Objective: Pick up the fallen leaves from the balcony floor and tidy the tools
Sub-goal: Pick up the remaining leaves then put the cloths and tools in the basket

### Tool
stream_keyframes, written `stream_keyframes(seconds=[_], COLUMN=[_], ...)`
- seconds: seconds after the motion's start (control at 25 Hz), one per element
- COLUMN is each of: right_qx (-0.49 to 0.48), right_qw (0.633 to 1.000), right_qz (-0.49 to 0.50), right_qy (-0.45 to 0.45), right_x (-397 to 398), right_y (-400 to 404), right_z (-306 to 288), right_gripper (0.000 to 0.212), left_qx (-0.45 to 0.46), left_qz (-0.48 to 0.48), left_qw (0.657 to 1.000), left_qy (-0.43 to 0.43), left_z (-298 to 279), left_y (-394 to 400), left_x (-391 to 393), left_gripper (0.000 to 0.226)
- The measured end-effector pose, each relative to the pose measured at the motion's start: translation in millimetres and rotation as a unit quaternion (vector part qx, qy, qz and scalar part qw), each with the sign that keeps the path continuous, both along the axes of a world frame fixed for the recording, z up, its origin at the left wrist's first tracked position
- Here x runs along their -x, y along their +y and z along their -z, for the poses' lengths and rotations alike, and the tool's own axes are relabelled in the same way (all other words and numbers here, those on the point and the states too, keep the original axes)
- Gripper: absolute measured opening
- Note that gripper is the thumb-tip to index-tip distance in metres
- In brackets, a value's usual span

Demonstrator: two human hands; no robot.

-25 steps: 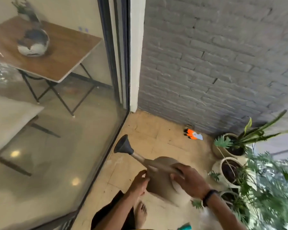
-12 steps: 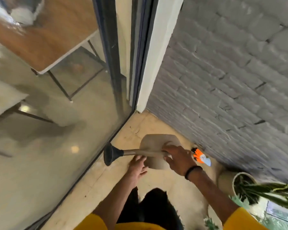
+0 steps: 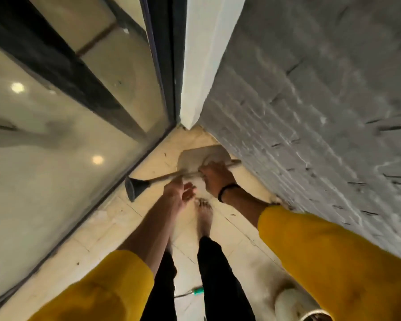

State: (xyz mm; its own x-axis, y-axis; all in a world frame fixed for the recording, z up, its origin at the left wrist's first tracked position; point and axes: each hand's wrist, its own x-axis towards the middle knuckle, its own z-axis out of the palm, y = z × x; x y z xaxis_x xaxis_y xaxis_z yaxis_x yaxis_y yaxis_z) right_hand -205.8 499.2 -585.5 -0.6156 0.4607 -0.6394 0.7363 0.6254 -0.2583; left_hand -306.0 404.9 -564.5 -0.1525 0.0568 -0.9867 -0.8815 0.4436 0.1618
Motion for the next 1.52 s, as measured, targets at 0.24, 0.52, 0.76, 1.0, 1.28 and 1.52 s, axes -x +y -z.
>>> stream_keyframes(seconds=[0.24,0.52,0.76,1.0,1.28,1.52], right_qx=[-0.024,-0.028,-0.017,-0.023,-0.013,-0.021], right_qw=[0.996,0.997,0.998,0.996,0.999,0.999], right_qz=[-0.062,-0.072,-0.056,-0.091,-0.045,-0.028], right_qy=[-0.057,-0.025,-0.005,-0.002,-0.018,-0.020], right_x=[31,62,85,79,75,78], right_y=[47,75,78,66,77,76], right_z=[128,174,179,180,169,161], right_gripper=[0.041,0.042,0.045,0.040,0.051,0.053], left_qx=[-0.028,-0.079,-0.089,-0.075,-0.065,-0.061], left_qz=[0.396,0.593,0.592,0.573,0.556,0.535], left_qw=[0.897,0.773,0.770,0.781,0.788,0.796], left_qy=[0.195,0.210,0.218,0.237,0.255,0.276], left_z=[99,127,123,115,99,91], left_y=[24,36,34,22,14,6], left_x=[16,41,43,52,64,71], left_gripper=[0.052,0.058,0.055,0.050,0.048,0.048])
